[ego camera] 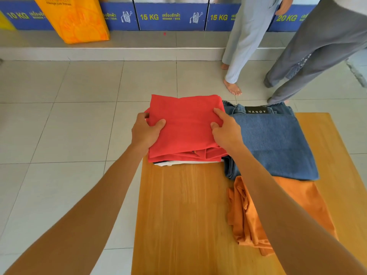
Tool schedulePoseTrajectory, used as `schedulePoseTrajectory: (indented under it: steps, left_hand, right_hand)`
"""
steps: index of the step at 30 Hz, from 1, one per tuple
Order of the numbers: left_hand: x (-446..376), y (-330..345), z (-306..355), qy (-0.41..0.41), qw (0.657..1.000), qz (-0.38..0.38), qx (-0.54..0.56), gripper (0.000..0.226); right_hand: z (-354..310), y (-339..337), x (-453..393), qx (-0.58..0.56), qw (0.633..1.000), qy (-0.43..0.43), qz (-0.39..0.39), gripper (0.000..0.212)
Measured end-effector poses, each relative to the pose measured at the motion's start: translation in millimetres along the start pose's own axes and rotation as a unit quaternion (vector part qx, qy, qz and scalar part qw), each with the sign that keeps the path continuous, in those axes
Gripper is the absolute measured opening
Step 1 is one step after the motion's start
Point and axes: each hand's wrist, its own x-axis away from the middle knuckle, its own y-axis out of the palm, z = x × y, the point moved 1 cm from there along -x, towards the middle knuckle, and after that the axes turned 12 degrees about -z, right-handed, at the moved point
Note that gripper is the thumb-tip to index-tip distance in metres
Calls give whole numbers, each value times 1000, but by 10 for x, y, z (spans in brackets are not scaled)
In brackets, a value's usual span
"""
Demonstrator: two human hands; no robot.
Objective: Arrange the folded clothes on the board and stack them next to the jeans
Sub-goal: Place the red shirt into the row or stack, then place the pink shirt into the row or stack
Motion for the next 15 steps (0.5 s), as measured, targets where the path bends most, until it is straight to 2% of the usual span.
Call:
schedulePoseTrajectory:
  steps: [4,8,10,15]
  left_hand:
    - [472,-5,-169,7,1000,26,14,59]
    - [1222,61,-522,-51,997,26,55,54]
    - [1648,123,-745,-79,995,3,60,50]
    - [2597,234,-1169,-123,990,-56,38,41]
  right_hand:
    - [17,-48,359,21,1000,-2,-1,57]
    - [139,-35,1035,-12,999,-24,18,47]
    - [279,39,1463,-31,999,-20,23,40]
    - [699,342,2474,-80,995,54,-18,37]
